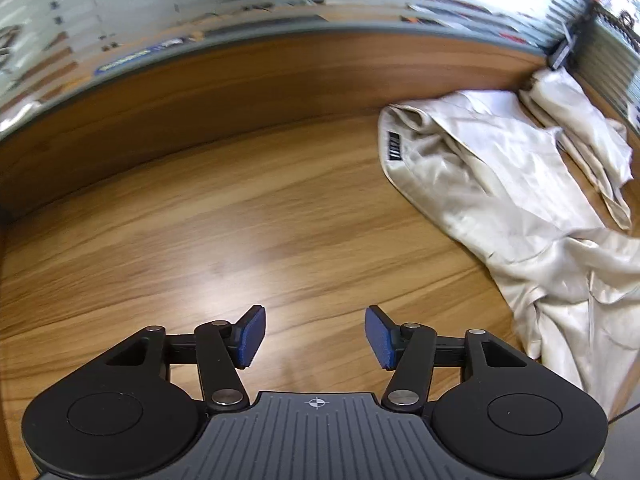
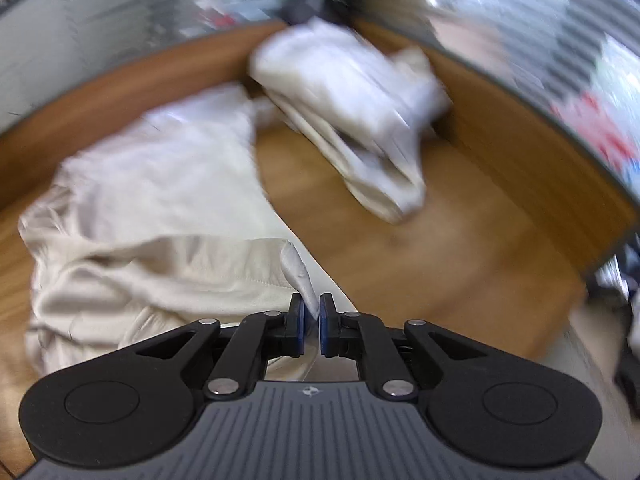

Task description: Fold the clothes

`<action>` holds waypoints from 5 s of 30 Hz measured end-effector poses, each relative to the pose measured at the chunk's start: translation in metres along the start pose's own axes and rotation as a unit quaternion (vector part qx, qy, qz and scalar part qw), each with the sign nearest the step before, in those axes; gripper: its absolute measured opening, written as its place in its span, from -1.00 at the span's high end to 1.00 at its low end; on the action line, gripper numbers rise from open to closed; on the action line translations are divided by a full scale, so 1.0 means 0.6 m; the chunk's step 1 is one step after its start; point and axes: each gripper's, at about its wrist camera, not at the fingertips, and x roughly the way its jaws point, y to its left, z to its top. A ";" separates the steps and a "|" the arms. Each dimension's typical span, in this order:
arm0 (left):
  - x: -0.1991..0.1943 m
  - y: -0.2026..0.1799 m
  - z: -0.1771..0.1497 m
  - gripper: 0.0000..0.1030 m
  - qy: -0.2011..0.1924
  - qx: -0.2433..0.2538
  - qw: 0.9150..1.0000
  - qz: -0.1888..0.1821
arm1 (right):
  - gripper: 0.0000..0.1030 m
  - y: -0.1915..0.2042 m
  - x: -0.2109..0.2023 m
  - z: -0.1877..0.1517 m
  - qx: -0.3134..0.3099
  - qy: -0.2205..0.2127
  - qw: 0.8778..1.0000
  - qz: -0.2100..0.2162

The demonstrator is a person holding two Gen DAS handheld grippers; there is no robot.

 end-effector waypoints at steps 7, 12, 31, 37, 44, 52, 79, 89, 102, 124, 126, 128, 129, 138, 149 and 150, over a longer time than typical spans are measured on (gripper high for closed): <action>0.057 -0.066 0.038 -0.17 0.017 0.041 0.998 -0.034 | 0.45 0.001 -0.023 -0.073 0.000 0.014 1.000 0.008; 0.090 -0.122 0.072 -0.17 0.028 0.069 0.994 -0.085 | 0.25 0.039 -0.063 -0.107 0.003 0.013 0.998 0.061; 0.146 -0.312 0.018 -0.25 0.091 0.209 0.957 -0.178 | 0.00 0.205 -0.028 -0.203 -0.044 0.079 0.986 0.140; 0.150 -0.316 0.017 0.52 0.073 0.226 0.962 -0.137 | 0.47 0.196 -0.033 -0.201 -0.047 0.091 0.985 0.136; 0.109 -0.271 0.042 0.90 0.015 0.190 0.979 -0.071 | 0.96 0.150 -0.066 -0.206 -0.007 0.074 0.991 0.115; 0.048 -0.216 0.069 0.90 -0.050 0.110 0.993 -0.007 | 0.99 0.094 -0.086 -0.224 0.054 0.055 0.992 0.099; -0.007 0.060 0.157 0.90 -0.146 0.109 0.978 0.103 | 0.89 0.201 -0.156 -0.281 0.316 0.032 0.908 0.274; 0.070 0.122 0.182 0.32 -0.087 0.112 0.983 0.119 | 0.58 0.227 -0.183 -0.286 0.250 0.030 0.948 0.196; 0.047 0.088 0.086 -0.46 -0.043 0.070 0.996 0.043 | 0.57 0.113 -0.177 -0.273 0.202 0.046 0.968 0.139; -0.025 -0.066 -0.188 -0.56 0.050 -0.064 0.997 -0.008 | 0.23 -0.064 0.048 -0.051 0.009 0.096 0.988 0.119; -0.020 -0.082 -0.208 -0.56 0.059 -0.073 0.996 0.001 | 0.10 -0.069 0.066 -0.040 -0.005 0.098 0.987 0.124; -0.018 -0.096 -0.224 -0.56 0.063 -0.084 0.994 0.010 | 0.06 -0.070 0.082 -0.032 -0.016 0.102 0.986 0.129; -0.018 -0.102 -0.231 -0.56 0.065 -0.090 0.994 0.015 | 0.05 -0.069 0.089 -0.028 -0.023 0.104 0.986 0.132; -0.037 -0.145 -0.279 -0.56 0.056 -0.129 0.988 0.063 | -0.09 -0.060 0.121 -0.012 -0.100 0.118 0.976 0.156; -0.043 -0.171 -0.292 -0.56 0.037 -0.119 0.988 0.086 | 0.24 -0.057 0.119 -0.018 -0.123 0.127 0.965 0.194; -0.043 -0.172 -0.292 -0.56 0.035 -0.115 0.989 0.086 | 0.25 -0.055 0.118 -0.018 -0.125 0.128 0.964 0.195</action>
